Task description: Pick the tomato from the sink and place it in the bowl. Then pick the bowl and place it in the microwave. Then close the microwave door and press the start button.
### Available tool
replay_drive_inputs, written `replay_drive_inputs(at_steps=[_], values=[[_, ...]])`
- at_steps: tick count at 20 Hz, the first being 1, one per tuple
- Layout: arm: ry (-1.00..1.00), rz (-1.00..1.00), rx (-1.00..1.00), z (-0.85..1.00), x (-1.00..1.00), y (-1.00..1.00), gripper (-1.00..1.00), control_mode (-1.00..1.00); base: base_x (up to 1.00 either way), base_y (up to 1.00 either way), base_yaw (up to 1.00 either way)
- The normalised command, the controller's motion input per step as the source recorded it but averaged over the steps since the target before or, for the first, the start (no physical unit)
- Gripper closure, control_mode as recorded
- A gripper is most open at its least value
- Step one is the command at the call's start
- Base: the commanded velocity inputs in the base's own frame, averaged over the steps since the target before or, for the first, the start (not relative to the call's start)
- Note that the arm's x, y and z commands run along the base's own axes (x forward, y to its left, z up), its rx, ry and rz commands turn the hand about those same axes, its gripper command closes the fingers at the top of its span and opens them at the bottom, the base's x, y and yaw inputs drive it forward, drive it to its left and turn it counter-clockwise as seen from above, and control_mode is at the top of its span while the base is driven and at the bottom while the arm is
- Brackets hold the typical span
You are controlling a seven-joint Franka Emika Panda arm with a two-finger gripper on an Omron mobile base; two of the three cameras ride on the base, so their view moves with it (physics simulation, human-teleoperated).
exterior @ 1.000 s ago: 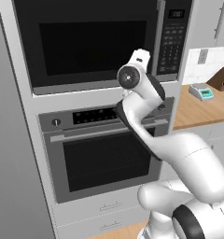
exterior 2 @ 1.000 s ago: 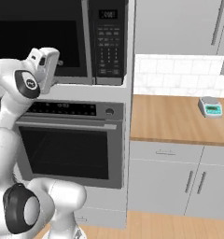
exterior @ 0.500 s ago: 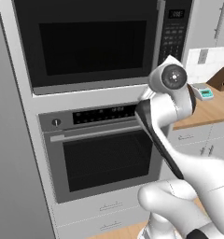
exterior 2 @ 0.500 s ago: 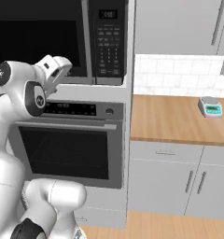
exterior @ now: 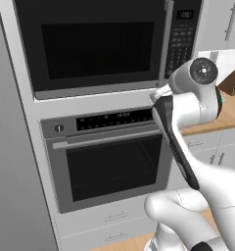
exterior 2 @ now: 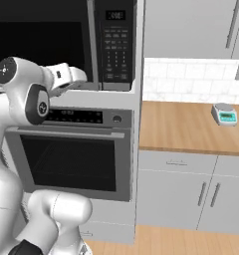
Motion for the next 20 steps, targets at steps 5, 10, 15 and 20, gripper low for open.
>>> replay_drive_inputs(at_steps=[5,10,15,20], values=[[-0.13,-0.48,0.74,0.0,-0.01,-0.12,-1.0,-1.0,0.0,0.0,0.0],[-0.18,-0.43,0.76,-0.02,-0.02,-0.28,-1.0,-1.0,0.0,0.0,0.0],[-0.18,-0.37,0.75,-0.01,-0.05,-0.31,-1.0,-1.0,0.0,0.0,0.0],[-0.13,-0.31,0.74,0.0,0.01,-0.14,-1.0,-1.0,0.0,0.0,0.0]])
